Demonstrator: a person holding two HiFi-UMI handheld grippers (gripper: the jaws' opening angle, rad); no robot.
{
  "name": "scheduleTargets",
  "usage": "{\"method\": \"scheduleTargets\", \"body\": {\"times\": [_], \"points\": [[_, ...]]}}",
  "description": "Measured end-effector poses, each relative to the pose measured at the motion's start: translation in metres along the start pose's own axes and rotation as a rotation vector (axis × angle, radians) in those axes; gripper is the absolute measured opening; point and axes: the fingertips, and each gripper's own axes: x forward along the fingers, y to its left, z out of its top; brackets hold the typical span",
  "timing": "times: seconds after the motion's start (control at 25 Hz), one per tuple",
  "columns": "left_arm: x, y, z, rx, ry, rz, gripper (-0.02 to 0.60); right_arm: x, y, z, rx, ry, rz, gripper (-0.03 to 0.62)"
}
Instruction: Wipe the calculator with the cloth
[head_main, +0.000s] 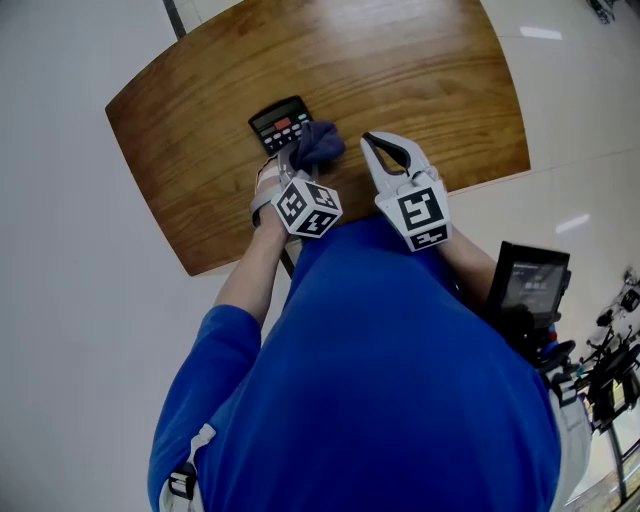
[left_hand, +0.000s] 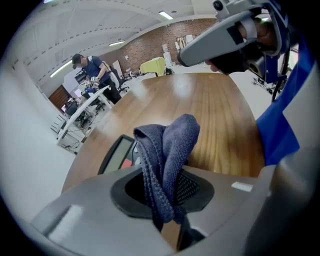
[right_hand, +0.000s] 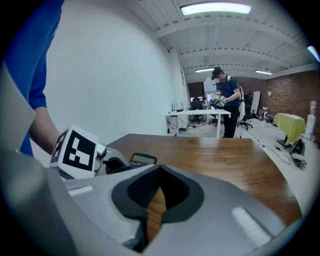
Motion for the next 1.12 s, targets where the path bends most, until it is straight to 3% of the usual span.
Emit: {"method": "scheduleTargets", "body": {"times": [0.24,0.84,1.12], "points": [[0.001,-0.005,-0.002,0.002,0.014,-0.007,0.091,0.0,0.0,0.0,-0.003,0.0,0.005,0.002],[-0.023,0.03,-0.094,-0.193,0.152,0.076,0.091,0.005,0.016,0.008,-0.029,-0.005,0.053,0.002],[-0.02,0.026,-0.07,-0.174,0.097,0.066,0.091,0.004,0.011,0.006,-0.021,-0.005,0.037,0.002]]}}
